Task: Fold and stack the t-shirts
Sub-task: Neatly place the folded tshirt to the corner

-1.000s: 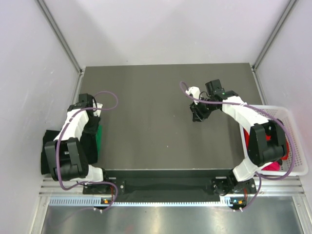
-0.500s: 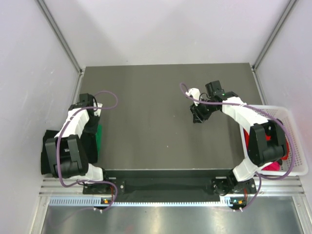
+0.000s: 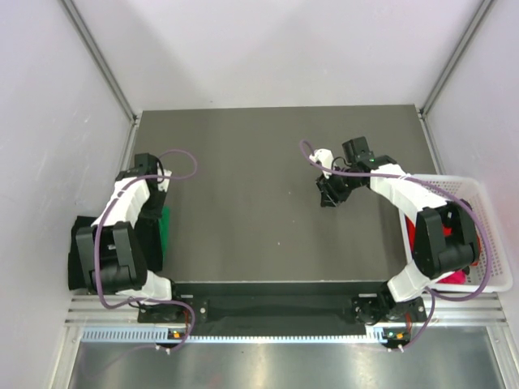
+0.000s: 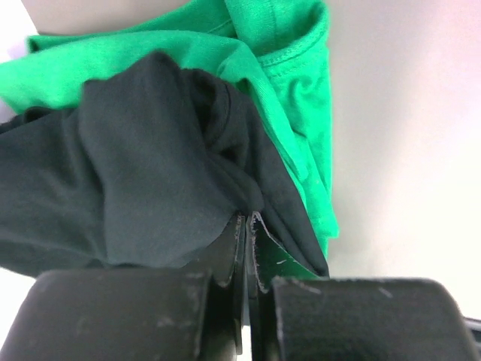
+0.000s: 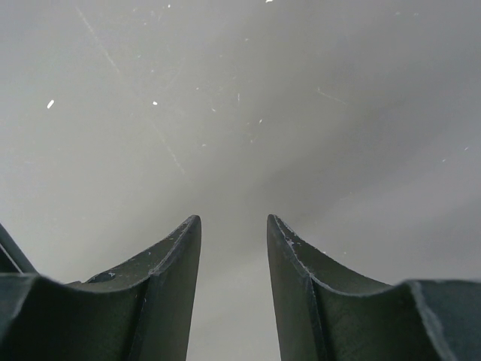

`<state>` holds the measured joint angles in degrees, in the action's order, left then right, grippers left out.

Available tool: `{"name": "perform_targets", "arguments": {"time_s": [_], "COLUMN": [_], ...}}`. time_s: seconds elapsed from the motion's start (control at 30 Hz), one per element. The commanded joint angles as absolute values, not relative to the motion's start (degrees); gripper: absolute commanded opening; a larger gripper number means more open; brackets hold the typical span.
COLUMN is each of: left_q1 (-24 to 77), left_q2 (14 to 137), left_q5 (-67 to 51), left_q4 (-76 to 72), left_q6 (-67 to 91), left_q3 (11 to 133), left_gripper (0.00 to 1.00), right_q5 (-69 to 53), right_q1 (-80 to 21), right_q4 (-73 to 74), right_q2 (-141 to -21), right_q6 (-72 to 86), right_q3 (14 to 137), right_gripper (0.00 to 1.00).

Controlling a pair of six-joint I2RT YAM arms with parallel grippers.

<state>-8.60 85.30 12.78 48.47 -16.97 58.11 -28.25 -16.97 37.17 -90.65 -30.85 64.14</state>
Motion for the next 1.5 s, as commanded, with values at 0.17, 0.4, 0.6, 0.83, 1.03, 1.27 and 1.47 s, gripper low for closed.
{"name": "perform_targets", "arguments": {"time_s": [0.17,0.4,0.6,0.83,1.03,1.27,1.47], "left_q1": [-2.8,-1.4,-1.4,-1.4,-1.4,-5.7,-9.8], "left_q2": [78.3,78.7,78.3,72.1,72.3,76.5,83.0], "left_q5": [10.9,11.9,10.0,0.3,4.4,6.2,1.7], "left_q4": [56.7,56.3,56.0,51.3,46.1,42.3,47.7], "left_q6": [-14.3,-14.4,-14.9,-17.1,-16.2,-16.3,-15.2], "left_q3": [67.7,65.2,63.6,71.0,72.5,66.8,72.5], "left_gripper": [0.00,0.00,0.12,0.78,0.83,0.70,0.66], "right_q5": [-30.8,-31.4,-31.5,-31.6,-31.3,-31.2,-31.7], "right_q1": [-16.4,-16.3,-16.3,-16.3,-16.4,-16.0,-16.0], "right_q4": [34.5,34.5,34.5,35.1,35.3,35.0,34.5], "right_q2": [-88.2,-88.2,-88.3,-88.9,-88.2,-86.9,-86.0], "right_q6": [-30.8,-30.7,-30.7,-30.7,-30.9,-31.5,-32.0], "right_q3": [63.5,64.0,63.7,64.2,63.9,62.5,62.8], "right_gripper": [0.41,0.41,0.41,0.41,0.41,0.41,0.41]}}
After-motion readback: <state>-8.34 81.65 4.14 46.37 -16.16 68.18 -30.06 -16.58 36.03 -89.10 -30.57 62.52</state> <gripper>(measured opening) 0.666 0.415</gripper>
